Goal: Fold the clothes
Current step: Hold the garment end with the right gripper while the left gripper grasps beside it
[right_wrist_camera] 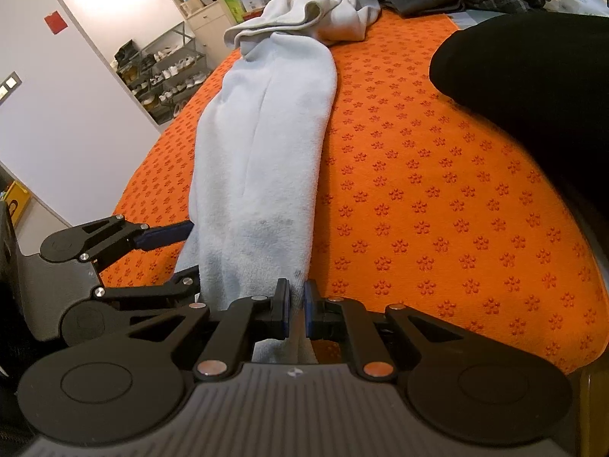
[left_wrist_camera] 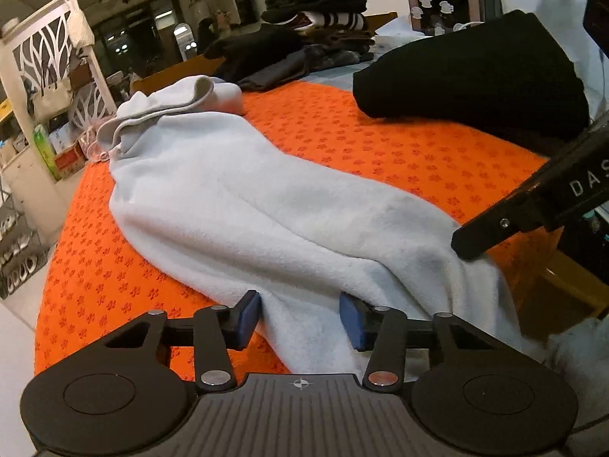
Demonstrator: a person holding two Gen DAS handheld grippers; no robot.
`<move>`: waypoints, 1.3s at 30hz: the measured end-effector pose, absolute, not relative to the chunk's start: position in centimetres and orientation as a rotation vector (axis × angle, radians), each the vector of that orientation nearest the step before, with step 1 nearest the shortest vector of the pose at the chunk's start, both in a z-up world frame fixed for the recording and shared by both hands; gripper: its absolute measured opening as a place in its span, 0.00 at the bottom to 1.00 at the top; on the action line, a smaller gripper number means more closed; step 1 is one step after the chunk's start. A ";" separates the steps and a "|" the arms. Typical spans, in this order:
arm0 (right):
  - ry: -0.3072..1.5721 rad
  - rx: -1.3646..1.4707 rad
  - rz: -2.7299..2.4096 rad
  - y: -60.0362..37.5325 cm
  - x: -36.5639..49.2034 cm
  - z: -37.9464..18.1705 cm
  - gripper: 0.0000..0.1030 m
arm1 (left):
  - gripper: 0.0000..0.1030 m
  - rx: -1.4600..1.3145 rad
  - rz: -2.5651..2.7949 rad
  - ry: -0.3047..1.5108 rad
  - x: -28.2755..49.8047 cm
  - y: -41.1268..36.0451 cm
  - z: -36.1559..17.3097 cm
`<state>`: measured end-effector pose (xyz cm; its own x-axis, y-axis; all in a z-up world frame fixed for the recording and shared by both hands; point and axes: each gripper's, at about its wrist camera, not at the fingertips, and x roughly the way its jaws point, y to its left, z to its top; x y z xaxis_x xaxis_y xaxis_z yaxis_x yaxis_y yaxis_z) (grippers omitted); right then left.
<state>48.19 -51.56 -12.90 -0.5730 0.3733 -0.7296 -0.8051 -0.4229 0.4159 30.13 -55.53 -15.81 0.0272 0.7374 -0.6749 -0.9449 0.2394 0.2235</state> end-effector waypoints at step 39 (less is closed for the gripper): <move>0.982 -0.681 2.158 -52.0 47.6 -11.2 0.04 | 0.05 -0.574 1.465 0.595 25.2 -57.9 -13.5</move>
